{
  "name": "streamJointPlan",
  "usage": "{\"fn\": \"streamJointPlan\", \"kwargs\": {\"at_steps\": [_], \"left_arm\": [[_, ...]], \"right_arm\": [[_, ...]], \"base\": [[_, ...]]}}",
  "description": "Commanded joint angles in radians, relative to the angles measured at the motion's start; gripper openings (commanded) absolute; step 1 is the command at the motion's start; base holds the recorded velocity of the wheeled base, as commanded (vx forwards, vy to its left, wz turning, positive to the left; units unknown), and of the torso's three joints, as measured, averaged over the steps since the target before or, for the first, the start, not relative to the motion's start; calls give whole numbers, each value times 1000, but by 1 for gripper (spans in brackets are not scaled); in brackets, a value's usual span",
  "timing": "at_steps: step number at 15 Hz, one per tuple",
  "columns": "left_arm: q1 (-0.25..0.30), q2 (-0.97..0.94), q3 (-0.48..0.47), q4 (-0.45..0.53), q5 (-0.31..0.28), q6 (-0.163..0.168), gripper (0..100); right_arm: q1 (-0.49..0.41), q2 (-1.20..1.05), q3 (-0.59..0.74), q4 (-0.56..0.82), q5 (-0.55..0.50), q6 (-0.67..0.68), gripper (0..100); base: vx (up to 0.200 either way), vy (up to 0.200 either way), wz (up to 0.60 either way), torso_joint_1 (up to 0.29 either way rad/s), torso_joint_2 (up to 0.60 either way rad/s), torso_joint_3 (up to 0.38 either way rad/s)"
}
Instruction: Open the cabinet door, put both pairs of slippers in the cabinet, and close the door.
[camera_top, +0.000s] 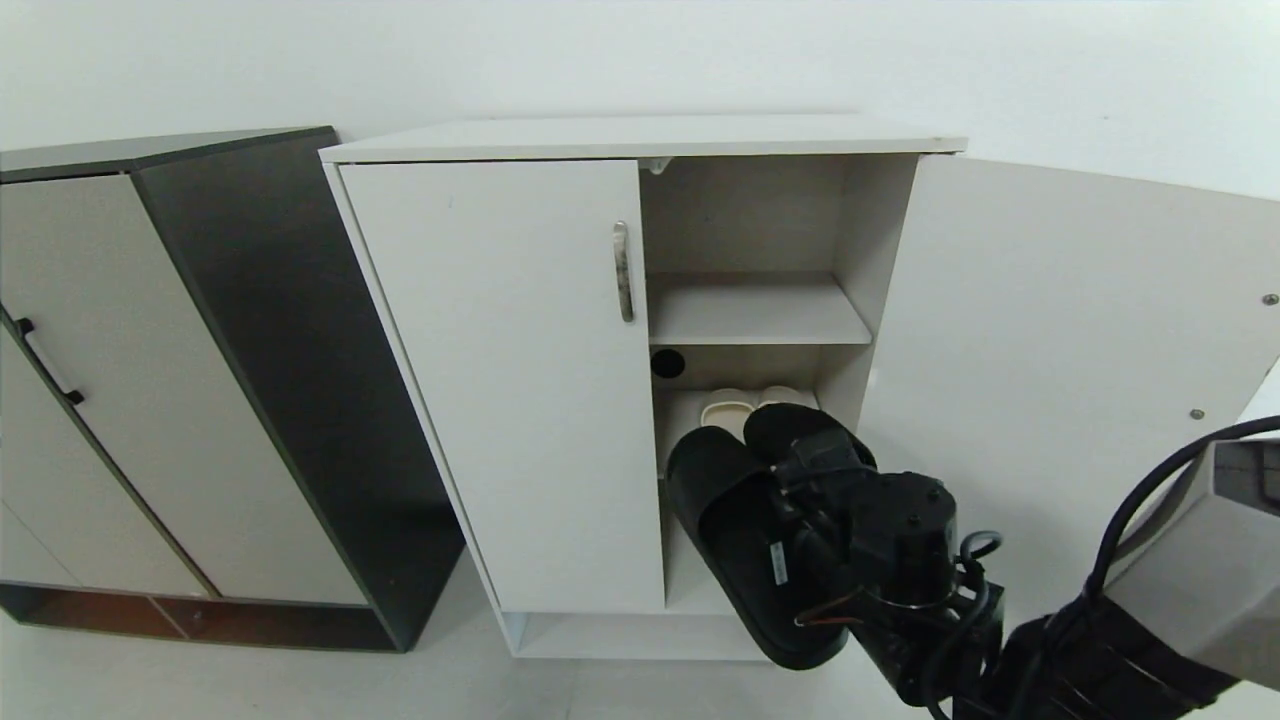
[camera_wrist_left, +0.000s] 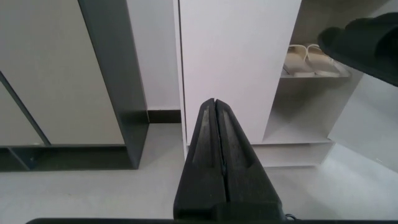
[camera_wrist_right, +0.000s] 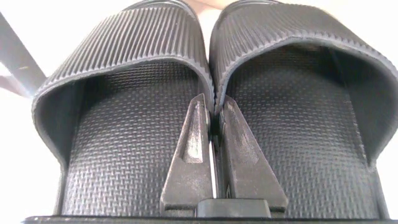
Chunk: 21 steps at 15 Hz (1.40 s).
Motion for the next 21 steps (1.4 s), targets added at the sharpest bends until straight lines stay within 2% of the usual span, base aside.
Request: {"fn": "streamJointPlan", "kwargs": {"at_steps": [1,2,4,5,9,21], "left_arm": [[0,0,0,0,0,0,0],[0,0,0,0,0,0,0],[0,0,0,0,0,0,0],[0,0,0,0,0,0,0],[0,0,0,0,0,2,0],[0,0,0,0,0,2,0]], "right_arm": [[2,-112,-225,341,-41,73,0],[4,-163,-323,529,-88,121,0],[14,-183,-492,721,-205,205,0],[24,-181,-538,739,-241,225,0],[47,-186,-539,733,-317,224,0],[48,-175,-513,712,-310,227,0]], "base": [[0,0,0,0,0,0],[0,0,0,0,0,0],[0,0,0,0,0,0],[0,0,0,0,0,0],[0,0,0,0,0,0],[200,0,0,4,5,3]]}}
